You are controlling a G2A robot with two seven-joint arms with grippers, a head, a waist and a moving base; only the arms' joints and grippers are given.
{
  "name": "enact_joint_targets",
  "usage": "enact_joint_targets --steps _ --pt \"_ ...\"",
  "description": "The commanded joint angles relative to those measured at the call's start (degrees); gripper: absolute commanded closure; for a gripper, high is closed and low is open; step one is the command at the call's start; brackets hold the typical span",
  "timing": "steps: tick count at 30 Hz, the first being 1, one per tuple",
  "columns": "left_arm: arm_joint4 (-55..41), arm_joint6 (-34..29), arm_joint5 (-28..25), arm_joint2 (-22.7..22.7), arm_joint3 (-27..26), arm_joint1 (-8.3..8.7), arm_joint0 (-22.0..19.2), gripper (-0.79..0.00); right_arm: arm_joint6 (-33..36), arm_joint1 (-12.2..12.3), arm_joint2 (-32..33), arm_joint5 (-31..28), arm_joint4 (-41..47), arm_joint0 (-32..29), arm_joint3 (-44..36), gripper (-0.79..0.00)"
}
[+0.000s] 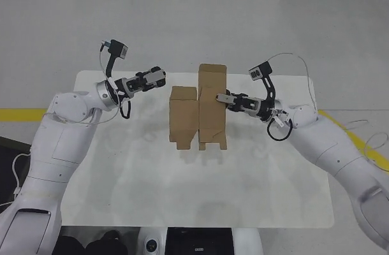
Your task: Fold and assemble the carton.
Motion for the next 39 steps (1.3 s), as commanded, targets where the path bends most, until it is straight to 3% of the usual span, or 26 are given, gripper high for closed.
enact_joint_targets --steps 1,9,23,25,28,34,39 --pt "0.9 1.2 0.0 -0.3 -0.6 0.10 1.3 -0.785 1.1 0.1 1.4 1.1 1.7 -0.8 1.8 0.000" --pt "5.0 5.5 1.0 -0.5 -3.6 0.23 6.1 -0.785 -1.1 -0.9 5.2 3.4 1.8 -2.9 6.2 0.000" --pt "3.2 2.5 3.5 1.7 -6.8 -0.21 9.1 -0.785 -4.1 -3.6 9.1 4.4 -3.3 -4.7 6.5 0.000" --pt "3.6 2.6 3.7 2.2 -6.9 -0.32 9.4 -0.720 -3.8 -3.9 9.9 4.2 -3.5 -4.9 6.7 0.000" --pt "3.4 3.2 4.4 2.8 -6.9 -0.58 9.3 -0.385 -3.1 -4.3 10.9 4.2 -3.9 -5.2 6.9 0.000" --pt "1.7 2.5 5.3 3.3 -7.6 -0.87 9.4 -0.305 -2.2 -5.2 12.6 4.7 -4.9 -5.9 7.5 0.000" --pt "1.4 1.9 6.0 3.3 -7.9 -0.99 9.3 -0.139 -1.4 -5.9 13.8 4.8 -6.2 -6.2 7.9 0.000"
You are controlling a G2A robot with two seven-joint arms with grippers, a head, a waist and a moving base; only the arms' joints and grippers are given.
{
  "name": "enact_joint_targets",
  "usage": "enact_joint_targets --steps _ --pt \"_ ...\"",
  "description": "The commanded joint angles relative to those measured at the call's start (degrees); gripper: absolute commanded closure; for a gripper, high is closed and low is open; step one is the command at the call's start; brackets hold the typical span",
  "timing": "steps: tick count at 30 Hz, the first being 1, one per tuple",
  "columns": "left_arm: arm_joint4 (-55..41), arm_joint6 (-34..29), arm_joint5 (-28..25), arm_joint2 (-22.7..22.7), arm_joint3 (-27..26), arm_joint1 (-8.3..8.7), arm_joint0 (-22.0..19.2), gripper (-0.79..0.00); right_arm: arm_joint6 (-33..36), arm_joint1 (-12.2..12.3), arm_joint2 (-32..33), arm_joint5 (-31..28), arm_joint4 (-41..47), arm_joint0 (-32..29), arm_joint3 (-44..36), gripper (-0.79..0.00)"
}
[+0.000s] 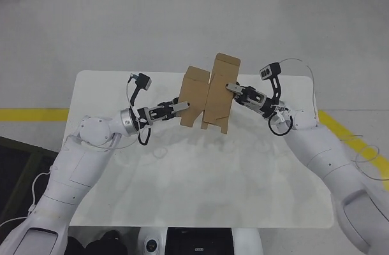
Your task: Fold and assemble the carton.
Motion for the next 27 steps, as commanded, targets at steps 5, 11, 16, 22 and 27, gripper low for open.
enact_joint_targets --steps 5,11,16,22,27 --pt "-0.5 -0.2 0.6 -0.2 -0.1 -0.14 -0.2 0.000 0.4 -0.8 1.4 0.2 -1.3 -0.4 0.7 0.000" --pt "-1.0 -1.0 0.8 -1.0 -0.5 -0.09 0.1 0.000 3.2 -1.4 3.5 -1.0 -0.4 -1.0 0.6 -0.785" --pt "-0.4 -4.0 0.5 -2.5 0.5 0.29 -0.4 0.000 4.3 -1.1 5.9 -1.9 -2.8 -0.6 1.4 -0.785" --pt "-3.6 -11.7 0.4 -5.5 3.4 1.12 -1.0 0.000 5.7 0.7 8.6 -0.5 -10.4 -0.8 -1.5 -0.785" --pt "-3.6 -18.0 -0.4 -6.9 3.9 1.84 -0.5 0.000 7.4 2.5 9.8 1.2 -14.6 -1.7 -5.2 -0.785"
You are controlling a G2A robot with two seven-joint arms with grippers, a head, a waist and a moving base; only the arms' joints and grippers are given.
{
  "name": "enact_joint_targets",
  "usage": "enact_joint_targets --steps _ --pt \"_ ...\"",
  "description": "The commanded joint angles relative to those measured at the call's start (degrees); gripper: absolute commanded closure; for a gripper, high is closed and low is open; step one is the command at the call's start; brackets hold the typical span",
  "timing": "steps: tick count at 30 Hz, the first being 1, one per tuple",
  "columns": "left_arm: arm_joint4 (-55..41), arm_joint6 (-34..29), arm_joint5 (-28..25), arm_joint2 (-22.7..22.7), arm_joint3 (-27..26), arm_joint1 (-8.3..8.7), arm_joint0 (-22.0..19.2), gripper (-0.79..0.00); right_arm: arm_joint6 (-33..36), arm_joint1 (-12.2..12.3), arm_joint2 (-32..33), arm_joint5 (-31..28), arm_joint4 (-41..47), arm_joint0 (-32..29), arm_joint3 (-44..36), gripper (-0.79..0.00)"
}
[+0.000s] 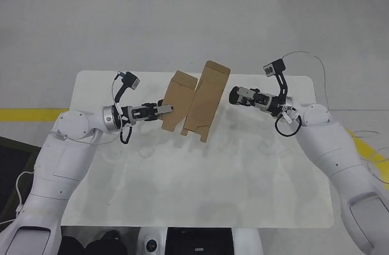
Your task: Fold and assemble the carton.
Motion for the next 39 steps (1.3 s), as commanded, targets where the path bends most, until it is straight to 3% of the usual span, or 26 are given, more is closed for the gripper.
enact_joint_targets --steps 1,7,26,39 --pt "-0.2 -2.7 0.3 -0.2 0.0 0.24 0.3 0.000 1.2 0.6 0.3 1.1 -0.5 -0.2 -1.3 -0.785" --pt "-1.4 -9.3 2.0 -0.9 -0.8 0.93 1.0 0.000 4.3 2.3 -0.1 4.3 -2.6 -0.3 -4.9 -0.785" --pt "-1.4 -9.3 2.0 -0.9 -0.8 0.93 1.0 0.000 4.3 2.3 -0.1 4.3 -2.6 -0.3 -4.9 -0.785" --pt "1.6 -3.5 0.6 -3.0 -2.3 1.49 2.9 0.000 1.8 2.5 0.6 5.5 -4.7 -1.2 -6.5 -0.785"
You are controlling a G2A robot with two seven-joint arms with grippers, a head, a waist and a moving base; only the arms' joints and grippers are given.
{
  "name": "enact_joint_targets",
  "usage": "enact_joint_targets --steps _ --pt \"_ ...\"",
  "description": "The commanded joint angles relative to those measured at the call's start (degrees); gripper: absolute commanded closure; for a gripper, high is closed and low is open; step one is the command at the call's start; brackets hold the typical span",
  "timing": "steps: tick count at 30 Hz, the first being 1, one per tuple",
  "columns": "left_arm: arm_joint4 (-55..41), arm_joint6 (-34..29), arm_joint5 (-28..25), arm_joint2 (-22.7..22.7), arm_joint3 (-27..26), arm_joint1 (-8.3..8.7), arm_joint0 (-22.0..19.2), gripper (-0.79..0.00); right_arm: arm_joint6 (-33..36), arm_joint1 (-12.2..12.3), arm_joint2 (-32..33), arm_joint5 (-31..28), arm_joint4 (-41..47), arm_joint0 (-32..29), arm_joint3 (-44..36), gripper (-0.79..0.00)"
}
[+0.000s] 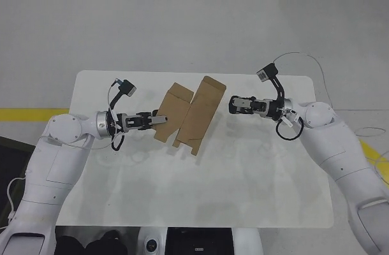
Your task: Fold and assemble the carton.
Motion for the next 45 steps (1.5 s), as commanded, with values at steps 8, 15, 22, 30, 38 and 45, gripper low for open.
enact_joint_targets --steps 8,15,22,30,38,45 --pt "-0.1 0.3 0.1 0.1 -0.1 -0.02 0.2 0.000 0.1 0.0 0.0 0.0 0.1 0.0 0.0 -0.785" --pt "-1.0 0.4 1.9 0.6 -2.9 0.08 1.8 0.000 1.3 0.2 1.3 1.0 -2.6 -0.5 -1.4 -0.785" --pt "-2.0 -1.9 1.9 1.4 -3.9 0.18 2.1 0.000 6.3 -0.3 0.9 2.4 -1.6 1.7 0.3 -0.785" --pt "-2.9 -2.3 2.6 2.6 -4.0 0.09 1.8 0.000 8.0 -0.6 -1.5 4.1 -1.8 2.7 -2.8 -0.785" --pt "-3.9 -2.2 3.2 3.0 -3.6 0.10 1.9 0.000 7.1 -0.2 -3.2 3.3 -2.1 2.8 -2.8 -0.268" --pt "-4.3 -2.7 3.7 2.7 -3.6 0.28 2.0 0.000 6.8 0.1 -4.4 3.0 -1.5 3.0 -2.8 0.000"
